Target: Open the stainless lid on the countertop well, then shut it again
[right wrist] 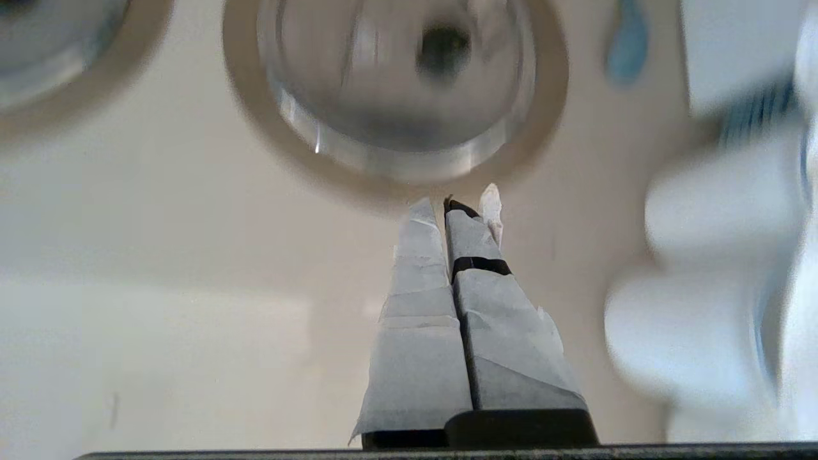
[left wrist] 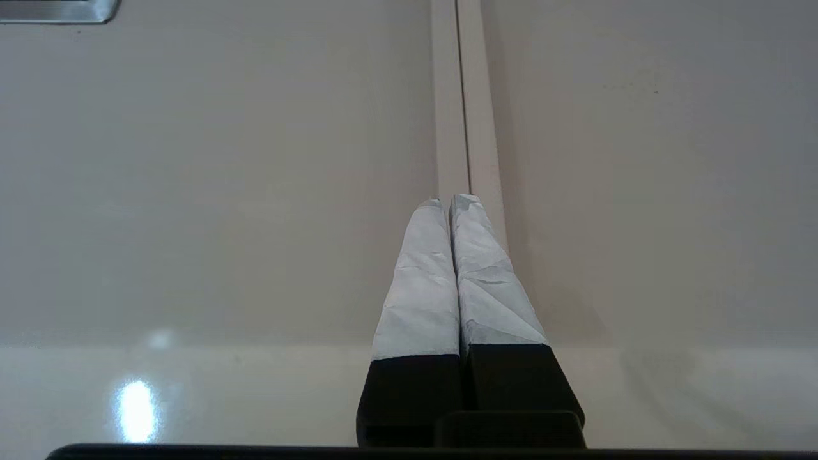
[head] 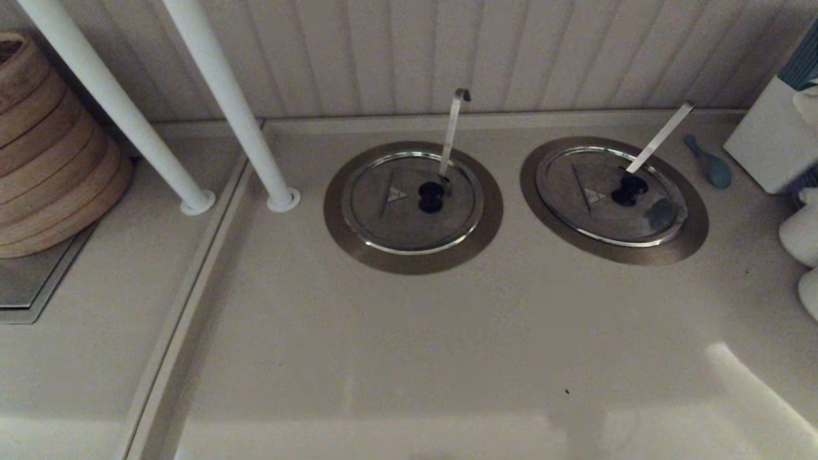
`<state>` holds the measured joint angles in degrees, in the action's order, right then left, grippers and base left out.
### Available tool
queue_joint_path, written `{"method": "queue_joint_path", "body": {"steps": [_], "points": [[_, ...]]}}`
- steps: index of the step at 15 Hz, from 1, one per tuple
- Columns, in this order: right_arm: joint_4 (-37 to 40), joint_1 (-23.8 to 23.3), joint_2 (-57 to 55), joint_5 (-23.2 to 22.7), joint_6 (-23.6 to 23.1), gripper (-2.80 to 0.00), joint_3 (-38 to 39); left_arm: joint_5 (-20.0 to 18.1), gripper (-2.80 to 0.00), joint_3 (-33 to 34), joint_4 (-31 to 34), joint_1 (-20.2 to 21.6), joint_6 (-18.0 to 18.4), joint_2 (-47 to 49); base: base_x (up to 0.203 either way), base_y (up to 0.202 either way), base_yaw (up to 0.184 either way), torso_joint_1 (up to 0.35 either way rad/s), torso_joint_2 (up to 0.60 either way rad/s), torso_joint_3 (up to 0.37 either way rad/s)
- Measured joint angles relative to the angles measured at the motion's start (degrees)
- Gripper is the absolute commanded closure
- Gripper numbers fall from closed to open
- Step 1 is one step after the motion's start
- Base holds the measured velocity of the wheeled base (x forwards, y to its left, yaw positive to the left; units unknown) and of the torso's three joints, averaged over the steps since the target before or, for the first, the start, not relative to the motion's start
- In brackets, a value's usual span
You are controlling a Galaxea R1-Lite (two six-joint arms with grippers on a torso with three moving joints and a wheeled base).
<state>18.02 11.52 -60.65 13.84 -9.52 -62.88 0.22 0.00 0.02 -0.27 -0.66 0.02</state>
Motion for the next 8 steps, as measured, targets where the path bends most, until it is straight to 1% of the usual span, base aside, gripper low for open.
{"method": "queue_joint_path", "body": {"steps": [4, 5, 6, 8], "points": [[15.65, -1.07, 12.5, 0.99, 2.76, 0.0, 2.78, -0.01, 0.0, 0.0, 0.0, 0.0, 0.0, 0.0, 0.0, 0.0, 0.0, 0.0, 0.0, 0.0], [18.78, -2.2, 15.88, 1.6, 2.96, 0.0, 3.15, -0.01, 0.0, 0.0, -0.01, 0.0, 0.0, 0.0, 0.0, 0.0, 0.0, 0.0, 0.0, 0.0], [20.89, -4.41, 19.01, 2.0, 2.89, 0.0, 3.41, 0.0, 0.0, 0.0, -0.02, 0.0, 0.03, 0.0, 0.0, 0.0, 0.0, 0.0, 0.0, 0.0], [22.35, -8.76, 24.73, 1.8, 1.52, 0.0, 4.16, 0.01, 0.0, 0.0, -0.01, 0.0, 0.02, 0.0, 0.0, 0.0, 0.0, 0.0, 0.0, 0.0]]}}
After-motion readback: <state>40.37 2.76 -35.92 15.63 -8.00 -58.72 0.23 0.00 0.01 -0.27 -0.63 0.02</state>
